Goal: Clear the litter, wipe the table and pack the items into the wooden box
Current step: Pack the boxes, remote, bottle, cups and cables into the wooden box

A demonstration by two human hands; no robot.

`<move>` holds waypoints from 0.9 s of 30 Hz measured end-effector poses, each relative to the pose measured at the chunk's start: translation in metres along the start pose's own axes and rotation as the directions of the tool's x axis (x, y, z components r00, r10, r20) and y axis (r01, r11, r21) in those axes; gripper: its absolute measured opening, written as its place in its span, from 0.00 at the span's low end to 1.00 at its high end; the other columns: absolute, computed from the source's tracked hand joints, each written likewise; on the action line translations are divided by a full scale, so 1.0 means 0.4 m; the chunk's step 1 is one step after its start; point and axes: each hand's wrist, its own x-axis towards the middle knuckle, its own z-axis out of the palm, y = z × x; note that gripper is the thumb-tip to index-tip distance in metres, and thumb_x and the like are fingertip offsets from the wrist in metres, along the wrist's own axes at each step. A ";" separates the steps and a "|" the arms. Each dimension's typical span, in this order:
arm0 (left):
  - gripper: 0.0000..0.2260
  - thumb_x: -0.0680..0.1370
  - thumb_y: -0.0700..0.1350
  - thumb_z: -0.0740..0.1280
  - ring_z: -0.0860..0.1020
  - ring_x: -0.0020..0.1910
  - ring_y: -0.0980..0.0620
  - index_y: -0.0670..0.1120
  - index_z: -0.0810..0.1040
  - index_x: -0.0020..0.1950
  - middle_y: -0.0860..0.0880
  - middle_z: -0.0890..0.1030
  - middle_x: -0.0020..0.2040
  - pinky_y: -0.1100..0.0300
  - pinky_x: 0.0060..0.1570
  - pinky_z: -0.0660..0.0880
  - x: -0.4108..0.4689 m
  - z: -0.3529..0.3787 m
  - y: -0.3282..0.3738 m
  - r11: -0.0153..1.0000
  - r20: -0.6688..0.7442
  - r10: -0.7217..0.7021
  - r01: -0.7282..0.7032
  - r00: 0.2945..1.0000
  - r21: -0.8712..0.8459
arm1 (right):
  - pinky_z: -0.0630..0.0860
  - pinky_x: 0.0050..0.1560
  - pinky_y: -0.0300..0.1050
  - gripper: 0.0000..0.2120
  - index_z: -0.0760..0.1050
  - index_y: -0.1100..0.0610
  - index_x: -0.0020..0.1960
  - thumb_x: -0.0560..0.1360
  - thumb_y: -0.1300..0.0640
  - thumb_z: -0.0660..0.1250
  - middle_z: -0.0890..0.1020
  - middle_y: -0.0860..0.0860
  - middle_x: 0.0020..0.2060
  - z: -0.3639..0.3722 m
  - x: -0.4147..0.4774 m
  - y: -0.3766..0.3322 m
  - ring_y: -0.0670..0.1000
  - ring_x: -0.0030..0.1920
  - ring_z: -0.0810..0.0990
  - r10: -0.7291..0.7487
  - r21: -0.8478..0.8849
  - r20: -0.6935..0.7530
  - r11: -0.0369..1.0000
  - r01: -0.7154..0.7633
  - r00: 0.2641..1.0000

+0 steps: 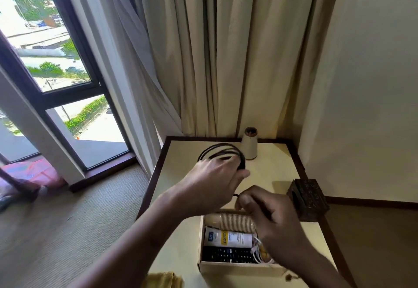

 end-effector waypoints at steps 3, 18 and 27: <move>0.14 0.87 0.49 0.55 0.67 0.25 0.59 0.45 0.71 0.46 0.54 0.70 0.31 0.64 0.25 0.65 -0.033 0.005 -0.033 0.761 0.261 0.012 0.160 0.965 -0.629 | 0.64 0.25 0.41 0.11 0.78 0.47 0.41 0.80 0.50 0.63 0.75 0.48 0.26 -0.074 0.016 -0.005 0.44 0.24 0.67 -0.063 -0.035 -0.051 0.998 0.061 0.997; 0.15 0.87 0.47 0.56 0.76 0.28 0.43 0.38 0.70 0.47 0.42 0.73 0.32 0.45 0.38 0.79 -0.034 0.041 0.048 0.444 -0.280 -0.101 -0.208 0.955 -0.871 | 0.62 0.32 0.35 0.22 0.75 0.36 0.36 0.83 0.58 0.62 0.73 0.41 0.27 0.121 -0.016 0.036 0.43 0.29 0.68 0.150 -0.002 0.058 0.989 -0.150 0.987; 0.16 0.87 0.49 0.56 0.70 0.22 0.51 0.41 0.70 0.45 0.47 0.74 0.29 0.51 0.25 0.67 -0.043 0.026 -0.071 0.733 0.280 0.019 0.177 0.960 -0.657 | 0.72 0.36 0.34 0.08 0.76 0.46 0.47 0.81 0.47 0.61 0.74 0.40 0.40 -0.029 0.037 0.032 0.43 0.38 0.75 -0.262 -0.358 -0.182 0.915 0.185 0.948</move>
